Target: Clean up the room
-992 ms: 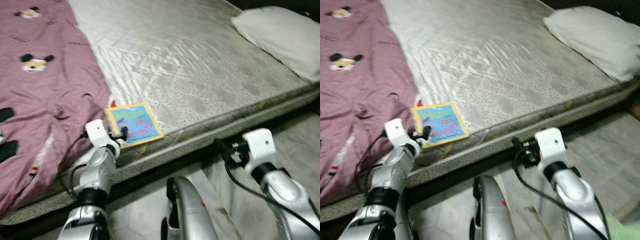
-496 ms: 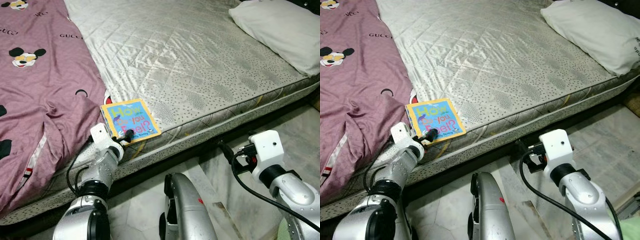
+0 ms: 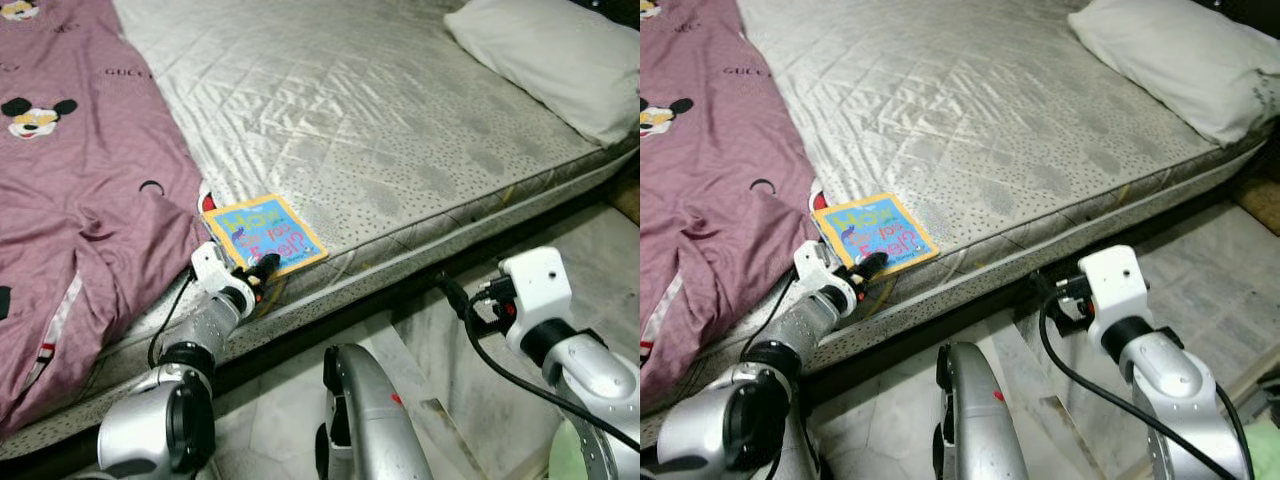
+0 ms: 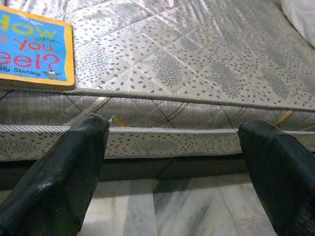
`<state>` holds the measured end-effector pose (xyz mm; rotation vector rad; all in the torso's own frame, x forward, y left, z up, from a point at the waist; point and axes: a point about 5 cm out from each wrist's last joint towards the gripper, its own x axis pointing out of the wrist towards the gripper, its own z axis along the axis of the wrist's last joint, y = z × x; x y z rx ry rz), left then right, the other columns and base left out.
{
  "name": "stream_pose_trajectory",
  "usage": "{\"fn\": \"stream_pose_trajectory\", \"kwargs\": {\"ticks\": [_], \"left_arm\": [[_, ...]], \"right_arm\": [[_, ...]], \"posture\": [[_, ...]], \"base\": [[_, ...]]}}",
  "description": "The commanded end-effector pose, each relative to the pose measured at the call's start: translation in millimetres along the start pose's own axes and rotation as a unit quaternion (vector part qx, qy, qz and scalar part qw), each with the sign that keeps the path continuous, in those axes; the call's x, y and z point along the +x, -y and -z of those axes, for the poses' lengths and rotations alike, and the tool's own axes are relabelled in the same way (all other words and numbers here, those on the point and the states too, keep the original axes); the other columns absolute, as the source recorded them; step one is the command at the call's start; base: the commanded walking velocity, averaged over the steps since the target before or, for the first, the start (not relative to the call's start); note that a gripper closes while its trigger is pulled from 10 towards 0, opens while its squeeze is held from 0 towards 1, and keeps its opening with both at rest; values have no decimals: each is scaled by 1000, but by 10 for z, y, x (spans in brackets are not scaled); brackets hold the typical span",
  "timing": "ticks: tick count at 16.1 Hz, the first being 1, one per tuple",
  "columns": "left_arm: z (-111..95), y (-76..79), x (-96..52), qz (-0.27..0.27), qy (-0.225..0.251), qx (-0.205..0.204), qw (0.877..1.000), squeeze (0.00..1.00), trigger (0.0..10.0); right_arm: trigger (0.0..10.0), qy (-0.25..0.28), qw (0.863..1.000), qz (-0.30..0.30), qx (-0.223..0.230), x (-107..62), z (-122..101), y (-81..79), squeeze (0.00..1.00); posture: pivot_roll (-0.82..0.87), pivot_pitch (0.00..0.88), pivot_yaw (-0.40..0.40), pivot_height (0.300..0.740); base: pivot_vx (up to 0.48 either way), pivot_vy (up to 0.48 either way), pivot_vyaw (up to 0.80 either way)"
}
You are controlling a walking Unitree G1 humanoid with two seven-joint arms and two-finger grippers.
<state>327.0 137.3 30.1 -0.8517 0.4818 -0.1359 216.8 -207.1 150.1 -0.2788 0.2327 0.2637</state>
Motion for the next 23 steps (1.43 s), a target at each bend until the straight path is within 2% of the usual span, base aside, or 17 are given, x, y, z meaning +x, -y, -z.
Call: {"fn": "stream_pose_trajectory", "kwargs": {"ticks": [1, 6, 10, 13, 16, 18, 20, 21, 22, 23], "left_arm": [[-27, 24, 11, 12, 6, -17, 1000, 0, 0], [-217, -63, -37, 20, 53, -51, 997, 0, 0], [-289, -46, -32, 24, 65, -59, 996, 0, 0], [-296, -27, -20, 22, 65, -50, 996, 0, 0], [-329, -87, -41, -3, 70, -36, 997, 0, 0], [-429, -71, -43, -14, 95, 8, 995, 0, 0], [-526, 48, -13, -2, 124, 49, 991, 0, 0], [-599, 120, -13, 3, 148, 97, 984, 0, 0], [-626, 143, -17, 4, 157, 113, 981, 0, 0], [-745, 227, -97, -1, 216, 182, 959, 0, 0]], "right_arm": [[10000, 1, 1000, 12, -9, -28, -35, 56, 0], [10000, 9, 1000, 8, -10, 64, -58, 35, 0], [10000, 18, 1000, 6, -8, 140, -79, 15, 0], [10000, 27, 1000, 5, -5, 208, -101, -11, 0], [10000, 35, 999, 1, -2, 274, -116, -49, 0], [10000, 54, 998, 0, 10, 405, -164, -102, 0], [10000, 68, 997, -5, 23, 538, -208, -175, 0], [10000, 77, 996, -11, 34, 632, -237, -245, 0], [10000, 80, 996, -13, 40, 671, -251, -274, 0], [10000, 93, 993, -22, 74, 825, -302, -402, 0]], "posture": [[-395, 101, -127, 548], [-377, 81, -126, 548], [-366, 66, -120, 548], [-354, 53, -115, 548], [-333, 40, -107, 548], [-294, 16, -94, 548], [-255, 0, -91, 548], [-226, 0, -89, 548], [-207, 0, -88, 548], [-151, 0, -78, 548]], "base": [[0, 0, 0], [0, 0, 0], [0, 0, 0], [0, 0, 0], [0, 0, 0], [0, 0, 0], [0, 0, 0], [0, 0, 0], [0, 0, 0], [0, 0, 0]]}}
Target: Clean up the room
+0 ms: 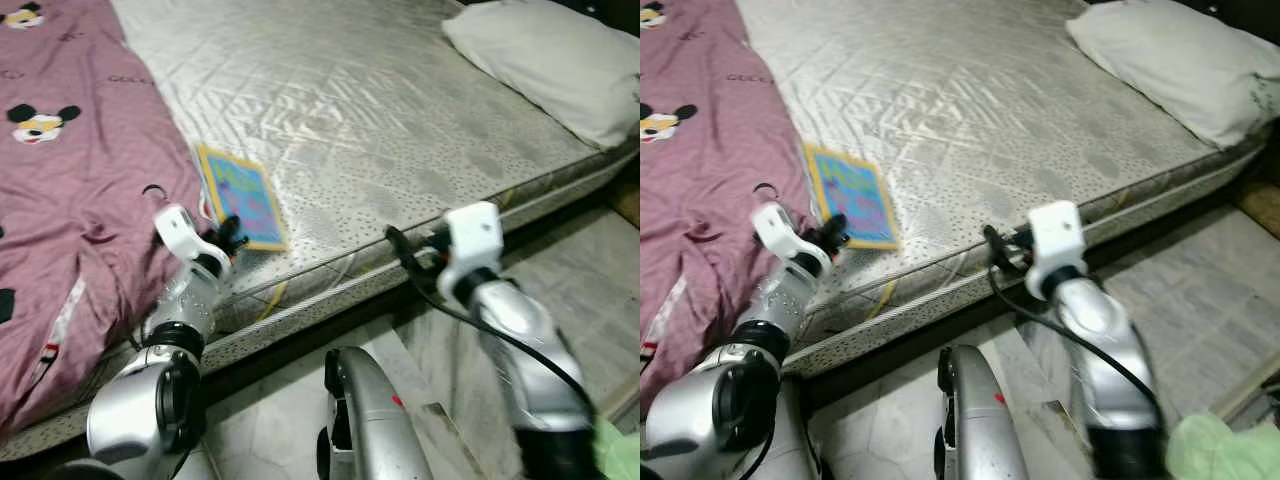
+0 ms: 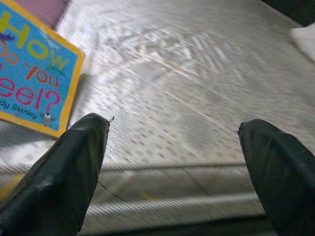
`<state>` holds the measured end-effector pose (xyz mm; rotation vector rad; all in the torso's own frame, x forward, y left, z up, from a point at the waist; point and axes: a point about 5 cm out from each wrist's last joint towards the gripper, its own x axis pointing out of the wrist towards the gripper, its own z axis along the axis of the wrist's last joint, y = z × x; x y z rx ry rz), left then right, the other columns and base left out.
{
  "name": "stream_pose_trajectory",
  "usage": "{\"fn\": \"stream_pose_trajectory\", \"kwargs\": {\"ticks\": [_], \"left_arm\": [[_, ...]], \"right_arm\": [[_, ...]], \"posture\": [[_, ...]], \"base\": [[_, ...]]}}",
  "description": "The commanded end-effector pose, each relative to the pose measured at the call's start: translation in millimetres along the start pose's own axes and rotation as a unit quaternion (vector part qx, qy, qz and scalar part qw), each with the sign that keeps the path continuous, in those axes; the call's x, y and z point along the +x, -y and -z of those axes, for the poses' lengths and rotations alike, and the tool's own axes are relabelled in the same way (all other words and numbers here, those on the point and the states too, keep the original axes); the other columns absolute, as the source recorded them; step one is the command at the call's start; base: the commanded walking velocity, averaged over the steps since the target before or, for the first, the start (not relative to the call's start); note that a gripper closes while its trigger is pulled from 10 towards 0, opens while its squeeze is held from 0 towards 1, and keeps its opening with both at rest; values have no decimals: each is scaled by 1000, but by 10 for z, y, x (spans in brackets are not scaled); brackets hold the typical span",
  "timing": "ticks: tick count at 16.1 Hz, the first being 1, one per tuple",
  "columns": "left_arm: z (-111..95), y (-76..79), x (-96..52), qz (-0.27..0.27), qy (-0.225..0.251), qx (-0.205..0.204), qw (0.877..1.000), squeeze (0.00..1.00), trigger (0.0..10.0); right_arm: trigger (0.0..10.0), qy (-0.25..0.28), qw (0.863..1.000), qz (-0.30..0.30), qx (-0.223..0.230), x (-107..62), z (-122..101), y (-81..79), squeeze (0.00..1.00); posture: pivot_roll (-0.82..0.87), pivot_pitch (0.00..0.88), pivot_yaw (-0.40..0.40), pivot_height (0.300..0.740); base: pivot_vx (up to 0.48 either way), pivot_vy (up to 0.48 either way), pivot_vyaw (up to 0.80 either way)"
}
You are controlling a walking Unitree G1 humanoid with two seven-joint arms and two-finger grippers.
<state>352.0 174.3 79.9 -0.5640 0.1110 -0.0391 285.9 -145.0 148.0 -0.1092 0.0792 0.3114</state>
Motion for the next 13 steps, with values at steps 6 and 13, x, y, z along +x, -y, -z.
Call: {"fn": "stream_pose_trajectory", "kwargs": {"ticks": [6, 13], "left_arm": [[-462, 95, -456, -40, 148, 247, 957, 0, 10000], [-469, 239, -617, -48, 149, 332, 930, 0, 10000]], "right_arm": [[10000, 31, 994, -9, 105, 445, 12, -281, 0], [10000, 70, 990, 42, 113, 646, -9, -254, 0]], "posture": [[-11, 0, -49, 548], [-20, 0, 5, 577]], "base": [[0, 0, 0], [0, 0, 0]]}}
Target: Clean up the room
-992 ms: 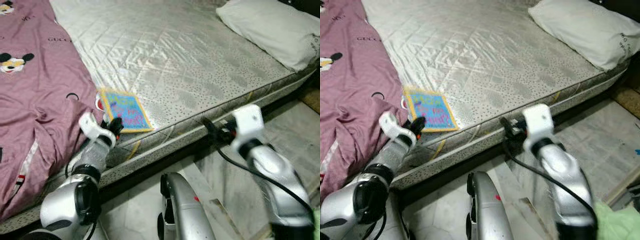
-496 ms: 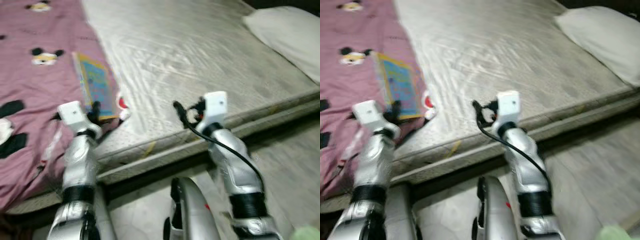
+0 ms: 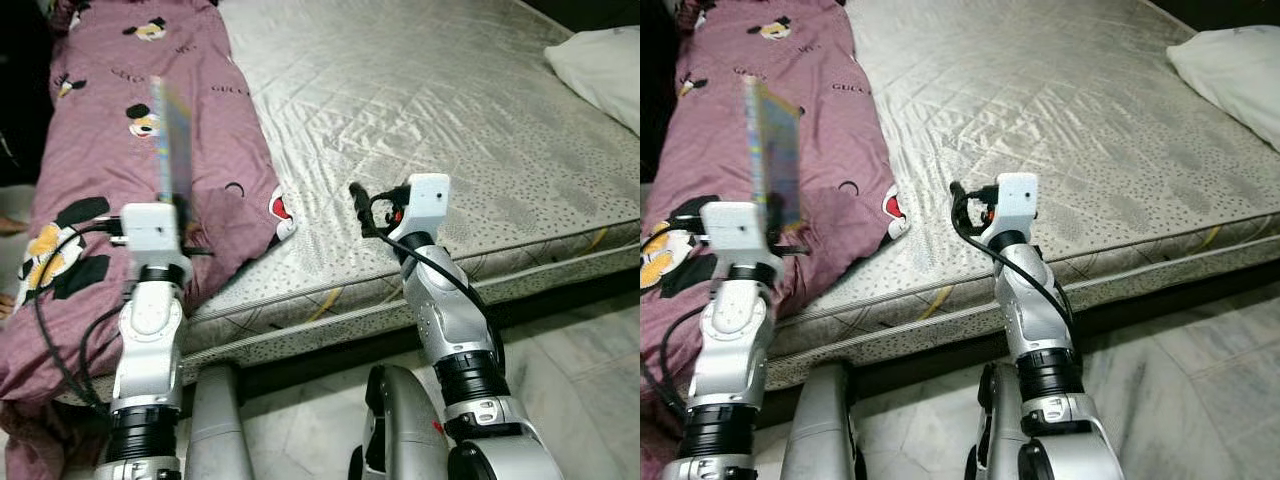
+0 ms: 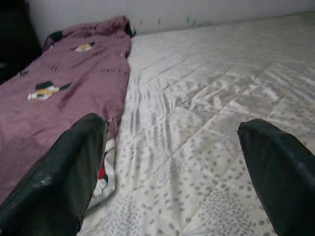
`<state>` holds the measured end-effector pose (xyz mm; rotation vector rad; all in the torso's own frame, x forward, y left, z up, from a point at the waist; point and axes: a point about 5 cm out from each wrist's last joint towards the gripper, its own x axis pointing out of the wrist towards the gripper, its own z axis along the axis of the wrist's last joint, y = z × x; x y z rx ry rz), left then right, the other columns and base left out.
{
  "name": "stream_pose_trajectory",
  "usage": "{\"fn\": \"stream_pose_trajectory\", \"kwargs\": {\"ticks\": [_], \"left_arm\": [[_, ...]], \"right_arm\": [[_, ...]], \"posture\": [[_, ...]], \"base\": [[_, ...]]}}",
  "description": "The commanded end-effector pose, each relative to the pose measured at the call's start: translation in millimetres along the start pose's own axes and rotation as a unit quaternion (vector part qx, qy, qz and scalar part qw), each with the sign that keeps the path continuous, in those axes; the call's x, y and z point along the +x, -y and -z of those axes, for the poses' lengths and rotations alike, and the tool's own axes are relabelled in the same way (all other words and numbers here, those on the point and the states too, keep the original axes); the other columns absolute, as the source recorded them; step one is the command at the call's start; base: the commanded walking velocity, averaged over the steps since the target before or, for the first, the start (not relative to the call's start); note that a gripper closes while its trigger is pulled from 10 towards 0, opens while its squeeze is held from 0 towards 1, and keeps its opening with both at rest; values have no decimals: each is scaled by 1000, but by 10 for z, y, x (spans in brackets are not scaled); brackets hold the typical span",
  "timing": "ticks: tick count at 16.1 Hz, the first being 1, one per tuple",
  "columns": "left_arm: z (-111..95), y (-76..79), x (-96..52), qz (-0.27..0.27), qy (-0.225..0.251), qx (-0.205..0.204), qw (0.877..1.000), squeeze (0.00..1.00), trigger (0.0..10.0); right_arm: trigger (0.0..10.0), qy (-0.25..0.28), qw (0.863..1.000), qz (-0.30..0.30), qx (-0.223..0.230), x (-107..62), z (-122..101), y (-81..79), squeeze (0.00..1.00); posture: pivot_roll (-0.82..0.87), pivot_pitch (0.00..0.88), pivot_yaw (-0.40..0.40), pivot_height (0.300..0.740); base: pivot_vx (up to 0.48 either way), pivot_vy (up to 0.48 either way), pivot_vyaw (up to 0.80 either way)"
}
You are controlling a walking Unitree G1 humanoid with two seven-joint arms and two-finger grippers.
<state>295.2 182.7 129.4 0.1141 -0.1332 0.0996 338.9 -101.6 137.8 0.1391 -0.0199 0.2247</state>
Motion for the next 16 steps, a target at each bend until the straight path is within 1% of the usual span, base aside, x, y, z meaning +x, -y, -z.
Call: {"fn": "stream_pose_trajectory", "kwargs": {"ticks": [1, 3, 4, 5, 8, 10, 11, 13, 16], "left_arm": [[-87, 3, 19, -2, 13, 5, 1000, 0, 10000], [-81, 40, -55, 1, 3, 8, 1000, 0, 10000], [-49, 49, -71, 2, -4, 11, 1000, 0, 10000], [-36, 73, -84, 7, -6, 14, 1000, 0, 10000], [-85, 126, -15, 13, -1, 25, 1000, 0, 10000], [-140, 150, 28, 22, 7, 21, 1000, 0, 10000], [-151, 179, 49, 35, 9, 15, 999, 0, 10000], [-153, 221, 57, 44, 7, 7, 999, 0, 10000], [-150, 276, 59, 52, 6, 0, 999, 0, 10000]], "right_arm": [[10000, 7, 1000, -1, -1, -1, -3, -15, 0], [10000, 9, 1000, 1, -4, -49, 96, -6, 0], [10000, 7, 1000, 5, -6, -57, 113, 13, 0], [10000, 9, 1000, 8, -7, -70, 113, 20, 0], [10000, 14, 1000, 8, -10, -68, 101, 5, 0], [10000, 19, 1000, 6, -11, -53, 73, -8, 0], [10000, 22, 1000, 4, -14, -38, 54, -6, 0], [10000, 25, 999, 3, -19, -31, 30, 13, 0], [10000, 28, 999, 2, -24, -29, 16, 22, 0]], "posture": [[-20, 0, 8, 587], [-26, 0, 25, 612], [-30, 0, 30, 622], [-37, 0, 36, 642], [-36, 0, 35, 676], [-43, 0, 26, 701], [-47, 0, 21, 715], [-55, 0, 18, 740], [-59, 0, 16, 740]], "base": [[0, 0, 0], [0, 0, 0], [0, 0, 0], [0, 0, 0], [0, 0, 0], [0, 0, 0], [0, 0, 0], [0, 0, 0], [0, 0, 0]]}}
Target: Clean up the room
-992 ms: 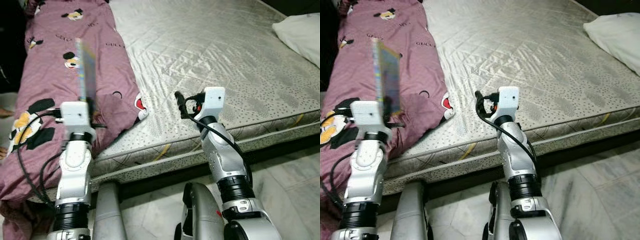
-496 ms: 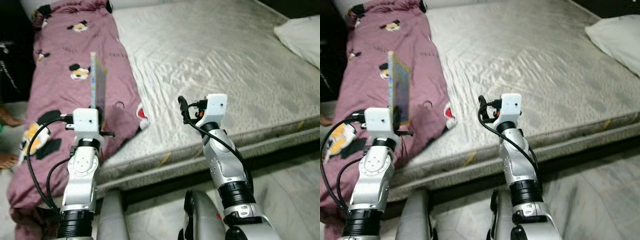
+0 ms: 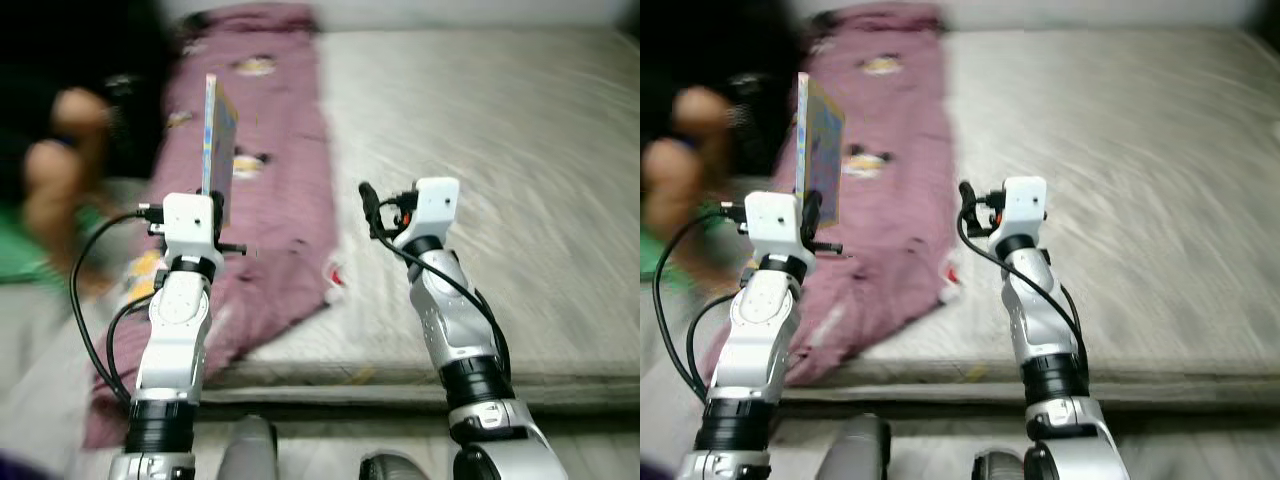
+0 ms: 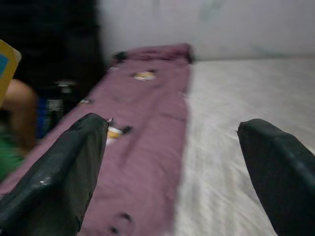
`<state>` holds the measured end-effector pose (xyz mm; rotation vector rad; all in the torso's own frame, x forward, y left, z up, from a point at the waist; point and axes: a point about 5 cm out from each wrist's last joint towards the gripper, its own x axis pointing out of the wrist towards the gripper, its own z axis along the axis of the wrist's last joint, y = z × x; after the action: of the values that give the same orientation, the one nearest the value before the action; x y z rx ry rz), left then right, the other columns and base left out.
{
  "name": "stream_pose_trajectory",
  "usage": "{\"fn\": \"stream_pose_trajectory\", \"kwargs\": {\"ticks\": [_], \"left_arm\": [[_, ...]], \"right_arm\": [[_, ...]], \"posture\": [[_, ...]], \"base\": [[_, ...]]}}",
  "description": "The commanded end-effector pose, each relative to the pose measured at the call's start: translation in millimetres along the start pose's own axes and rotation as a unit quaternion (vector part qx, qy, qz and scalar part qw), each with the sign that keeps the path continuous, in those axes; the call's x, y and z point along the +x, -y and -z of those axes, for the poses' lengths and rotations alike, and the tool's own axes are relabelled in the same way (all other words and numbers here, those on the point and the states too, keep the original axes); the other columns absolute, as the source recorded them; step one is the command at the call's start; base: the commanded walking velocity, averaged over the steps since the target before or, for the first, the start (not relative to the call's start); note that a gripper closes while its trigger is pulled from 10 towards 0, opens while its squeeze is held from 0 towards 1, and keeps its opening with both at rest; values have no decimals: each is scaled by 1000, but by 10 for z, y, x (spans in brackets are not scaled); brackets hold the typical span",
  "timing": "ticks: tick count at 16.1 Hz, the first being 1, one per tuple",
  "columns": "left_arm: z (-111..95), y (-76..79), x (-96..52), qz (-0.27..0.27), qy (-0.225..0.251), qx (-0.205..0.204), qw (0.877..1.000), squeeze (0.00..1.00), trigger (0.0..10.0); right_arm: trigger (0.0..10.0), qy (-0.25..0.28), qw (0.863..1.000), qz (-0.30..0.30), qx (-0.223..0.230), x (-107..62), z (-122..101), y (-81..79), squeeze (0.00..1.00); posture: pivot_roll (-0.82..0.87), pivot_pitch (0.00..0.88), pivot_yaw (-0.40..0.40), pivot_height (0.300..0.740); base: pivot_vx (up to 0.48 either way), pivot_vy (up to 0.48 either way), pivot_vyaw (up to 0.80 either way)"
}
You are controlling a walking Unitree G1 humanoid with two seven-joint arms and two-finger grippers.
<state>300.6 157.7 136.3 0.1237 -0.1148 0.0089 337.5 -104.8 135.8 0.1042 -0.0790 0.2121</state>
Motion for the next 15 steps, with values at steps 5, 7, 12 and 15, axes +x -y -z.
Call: {"fn": "stream_pose_trajectory", "kwargs": {"ticks": [5, 7, 12, 15], "left_arm": [[-56, 35, 49, 4, 10, -1, 1000, 0, 10000], [-30, -10, 52, -17, 0, 0, 1000, 0, 10000], [29, 6, 40, -10, -14, -24, 1000, 0, 10000], [30, 31, 46, 0, -13, -31, 999, 0, 10000]], "right_arm": [[10000, 4, 1000, 7, -15, -30, -4, 53, 0], [10000, -3, 1000, 19, -23, -47, 23, 105, 0], [10000, -3, 998, 28, -56, -66, 41, 137, 0], [10000, -6, 997, 38, -62, -25, 37, 146, 0]], "posture": [[-65, 0, 16, 740], [-67, 0, 16, 740], [-68, 0, 19, 740], [-67, 0, 13, 740]], "base": [[0, 0, 0], [0, 0, 0], [0, 0, 0], [0, 0, 0]]}}
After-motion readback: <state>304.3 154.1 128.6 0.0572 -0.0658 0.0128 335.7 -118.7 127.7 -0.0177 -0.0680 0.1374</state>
